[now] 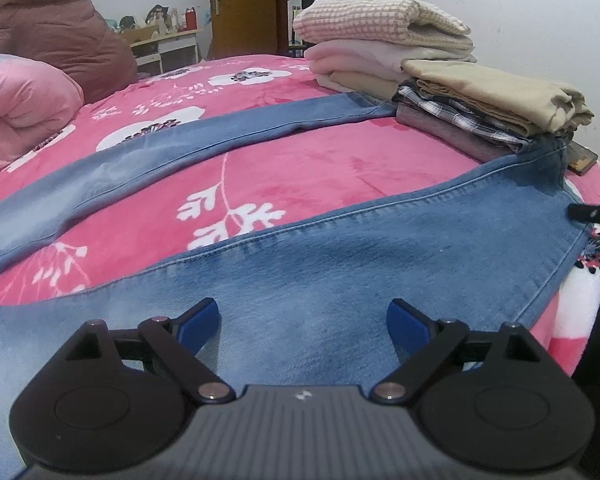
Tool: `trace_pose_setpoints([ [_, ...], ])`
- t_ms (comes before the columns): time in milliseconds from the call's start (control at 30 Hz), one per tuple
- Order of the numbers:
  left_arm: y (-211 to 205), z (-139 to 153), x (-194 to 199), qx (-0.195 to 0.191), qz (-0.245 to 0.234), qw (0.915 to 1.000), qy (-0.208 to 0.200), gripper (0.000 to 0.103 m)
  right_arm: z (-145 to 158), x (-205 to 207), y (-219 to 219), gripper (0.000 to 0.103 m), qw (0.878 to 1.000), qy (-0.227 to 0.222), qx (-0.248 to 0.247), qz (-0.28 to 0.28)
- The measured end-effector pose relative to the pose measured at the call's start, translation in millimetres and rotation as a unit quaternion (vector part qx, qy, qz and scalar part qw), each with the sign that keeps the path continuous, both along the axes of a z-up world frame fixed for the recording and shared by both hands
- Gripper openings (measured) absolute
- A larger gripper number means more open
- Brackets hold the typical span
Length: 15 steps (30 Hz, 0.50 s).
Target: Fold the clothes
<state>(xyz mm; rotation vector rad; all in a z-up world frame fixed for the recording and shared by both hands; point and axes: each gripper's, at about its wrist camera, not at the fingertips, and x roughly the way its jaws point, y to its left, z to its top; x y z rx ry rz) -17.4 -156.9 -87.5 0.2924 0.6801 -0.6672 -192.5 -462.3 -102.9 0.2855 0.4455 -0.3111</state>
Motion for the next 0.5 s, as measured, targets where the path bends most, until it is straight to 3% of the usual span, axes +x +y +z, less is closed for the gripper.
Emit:
trace_pose_setpoints([
  [200,4.7,2.7,0.0,-0.003,0.012,0.9999,0.0,0.093,4.3,-22.9,-16.7,0.025,0.997,-0.011,0.052,-0.052],
  [300,11.8,8.7,-0.8,-0.013,0.025,0.9996,-0.002,0.093,6.4,-34.4,-25.1,0.035,0.994,-0.017,0.078,-0.078],
  [433,27.0,20.9,-5.2,-0.037,0.037,0.9986,-0.006,0.094,22.4,-30.0,-10.6,0.066,0.996,-0.021,0.066,-0.057],
  [500,36.9,24.8,-7.9,-0.049,0.043,0.9978,-0.001,0.099,31.3,-25.3,0.3,0.079,0.997,-0.022,0.067,-0.041],
])
